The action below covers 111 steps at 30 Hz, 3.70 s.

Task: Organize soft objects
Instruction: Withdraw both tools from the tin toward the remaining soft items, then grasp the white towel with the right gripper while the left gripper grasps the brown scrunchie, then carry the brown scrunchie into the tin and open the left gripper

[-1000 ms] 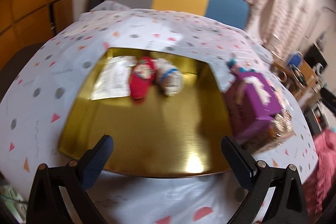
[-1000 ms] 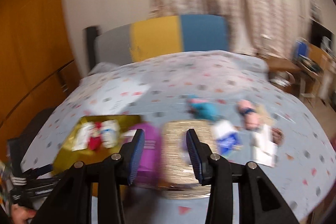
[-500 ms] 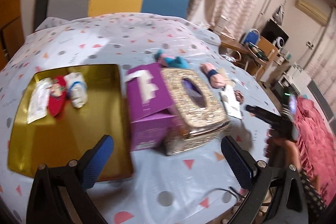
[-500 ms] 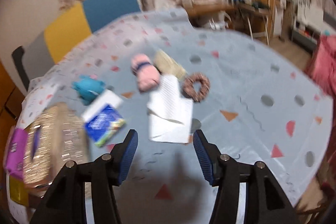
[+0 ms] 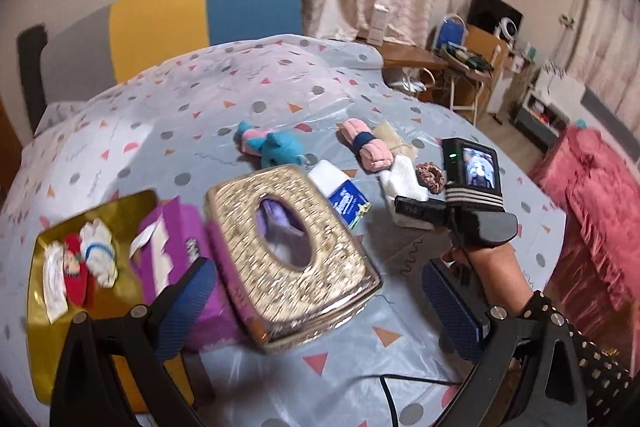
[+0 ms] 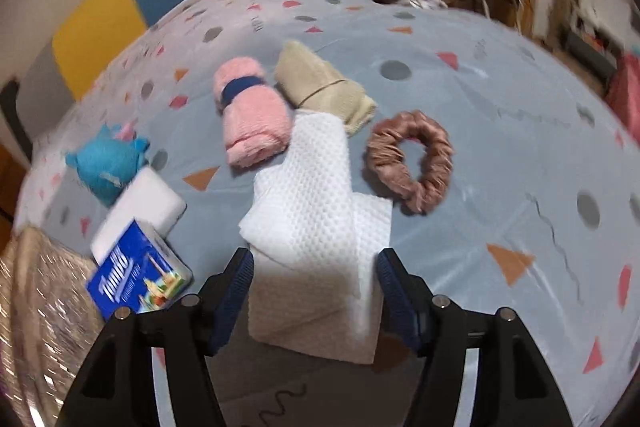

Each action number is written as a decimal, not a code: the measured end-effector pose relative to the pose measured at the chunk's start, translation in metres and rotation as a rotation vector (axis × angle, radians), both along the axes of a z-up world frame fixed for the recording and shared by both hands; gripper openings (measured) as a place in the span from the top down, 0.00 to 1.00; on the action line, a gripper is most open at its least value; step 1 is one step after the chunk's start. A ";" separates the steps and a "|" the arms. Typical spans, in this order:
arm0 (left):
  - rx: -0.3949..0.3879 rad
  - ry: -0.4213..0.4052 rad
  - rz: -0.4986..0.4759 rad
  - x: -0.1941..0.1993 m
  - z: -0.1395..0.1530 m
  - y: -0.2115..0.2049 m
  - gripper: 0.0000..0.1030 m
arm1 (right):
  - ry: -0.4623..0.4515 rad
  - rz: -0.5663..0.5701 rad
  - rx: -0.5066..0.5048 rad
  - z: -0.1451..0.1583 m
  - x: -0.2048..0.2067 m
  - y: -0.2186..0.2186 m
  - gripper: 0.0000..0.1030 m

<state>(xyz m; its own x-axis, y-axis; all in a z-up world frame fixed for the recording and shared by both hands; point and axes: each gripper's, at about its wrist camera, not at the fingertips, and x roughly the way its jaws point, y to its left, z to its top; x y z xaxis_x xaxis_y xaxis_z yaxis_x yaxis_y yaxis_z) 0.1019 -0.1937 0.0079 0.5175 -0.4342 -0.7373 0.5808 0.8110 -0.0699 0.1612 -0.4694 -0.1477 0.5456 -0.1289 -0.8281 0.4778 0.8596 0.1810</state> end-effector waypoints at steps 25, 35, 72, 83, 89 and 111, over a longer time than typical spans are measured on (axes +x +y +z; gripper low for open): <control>0.188 0.212 -0.131 0.081 -0.067 -0.237 0.00 | -0.314 -0.375 0.083 -0.009 -0.166 -0.075 0.93; 0.203 0.268 -0.140 0.103 -0.137 -0.324 0.00 | -0.392 -0.395 0.200 -0.029 -0.172 -0.084 0.96; -0.362 0.312 -0.118 0.031 0.005 -0.024 0.89 | -0.376 -0.388 0.164 -0.029 -0.170 -0.081 0.95; -0.387 0.153 0.208 0.091 0.033 0.152 0.88 | -0.359 -0.386 0.159 -0.028 -0.168 -0.081 0.95; -0.253 0.170 0.349 0.137 -0.023 0.194 0.88 | -0.287 -0.375 0.112 -0.020 -0.158 -0.076 0.96; -0.062 0.146 0.412 0.188 -0.105 0.169 0.19 | -0.367 -0.090 0.074 0.074 -0.165 -0.007 0.94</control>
<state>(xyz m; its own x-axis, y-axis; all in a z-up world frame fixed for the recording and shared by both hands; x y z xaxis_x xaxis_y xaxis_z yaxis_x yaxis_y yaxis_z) 0.2895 -0.0243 -0.0974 0.5491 -0.2596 -0.7944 0.1907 0.9644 -0.1833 -0.0038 -0.4767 -0.0738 0.7965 -0.1371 -0.5889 0.4429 0.7953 0.4139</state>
